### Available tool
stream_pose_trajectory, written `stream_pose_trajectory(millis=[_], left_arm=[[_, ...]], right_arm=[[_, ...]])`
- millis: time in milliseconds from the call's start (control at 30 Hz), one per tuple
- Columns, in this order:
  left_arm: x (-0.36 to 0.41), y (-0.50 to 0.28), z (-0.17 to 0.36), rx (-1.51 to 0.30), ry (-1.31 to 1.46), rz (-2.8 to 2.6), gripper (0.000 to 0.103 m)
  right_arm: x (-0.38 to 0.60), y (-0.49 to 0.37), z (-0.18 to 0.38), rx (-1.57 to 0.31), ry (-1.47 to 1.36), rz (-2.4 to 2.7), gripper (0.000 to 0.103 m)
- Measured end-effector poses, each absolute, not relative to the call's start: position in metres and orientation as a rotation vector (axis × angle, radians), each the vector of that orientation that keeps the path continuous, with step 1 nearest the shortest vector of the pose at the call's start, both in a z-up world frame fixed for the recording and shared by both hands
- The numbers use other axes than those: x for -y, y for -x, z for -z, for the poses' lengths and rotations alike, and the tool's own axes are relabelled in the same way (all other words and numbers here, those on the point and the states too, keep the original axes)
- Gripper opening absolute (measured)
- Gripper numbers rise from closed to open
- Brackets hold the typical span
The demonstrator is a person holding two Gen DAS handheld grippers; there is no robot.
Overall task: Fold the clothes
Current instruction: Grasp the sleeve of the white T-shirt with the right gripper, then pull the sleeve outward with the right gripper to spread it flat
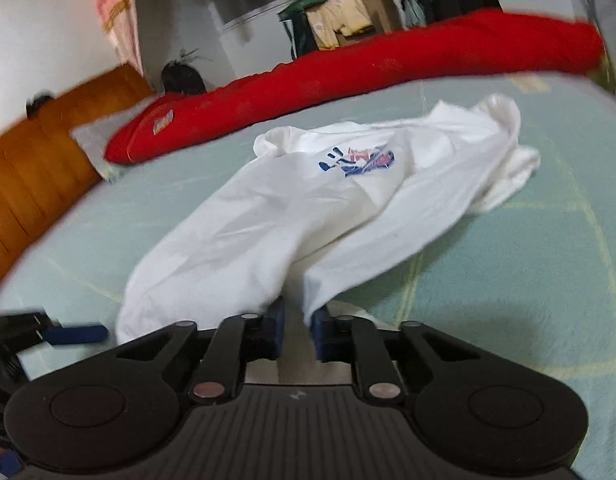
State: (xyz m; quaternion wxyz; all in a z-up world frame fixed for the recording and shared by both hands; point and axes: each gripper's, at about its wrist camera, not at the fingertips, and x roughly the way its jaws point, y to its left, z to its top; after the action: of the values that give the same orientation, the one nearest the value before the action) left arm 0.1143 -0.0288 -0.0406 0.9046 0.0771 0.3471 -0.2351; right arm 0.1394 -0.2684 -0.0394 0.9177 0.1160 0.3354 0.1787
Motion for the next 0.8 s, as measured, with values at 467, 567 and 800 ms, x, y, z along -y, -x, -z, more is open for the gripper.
stream_pose_trajectory(millis=[467,567,800], left_arm=[[0.032,-0.117,0.036,-0.708,-0.162,0.494,0.073],[0.034,-0.118,0.035,-0.708,-0.164,0.495,0.073],[0.039,-0.121,0.032,-0.703,-0.178,0.489,0.073]], right_arm=[[0.356,-0.137,-0.003,-0.636,0.018,-0.089,0.005],[0.387,-0.140,-0.011,-0.633,0.031,-0.013,0.004],[0.440,-0.161,-0.033,-0.629,0.118,0.136,0.005]])
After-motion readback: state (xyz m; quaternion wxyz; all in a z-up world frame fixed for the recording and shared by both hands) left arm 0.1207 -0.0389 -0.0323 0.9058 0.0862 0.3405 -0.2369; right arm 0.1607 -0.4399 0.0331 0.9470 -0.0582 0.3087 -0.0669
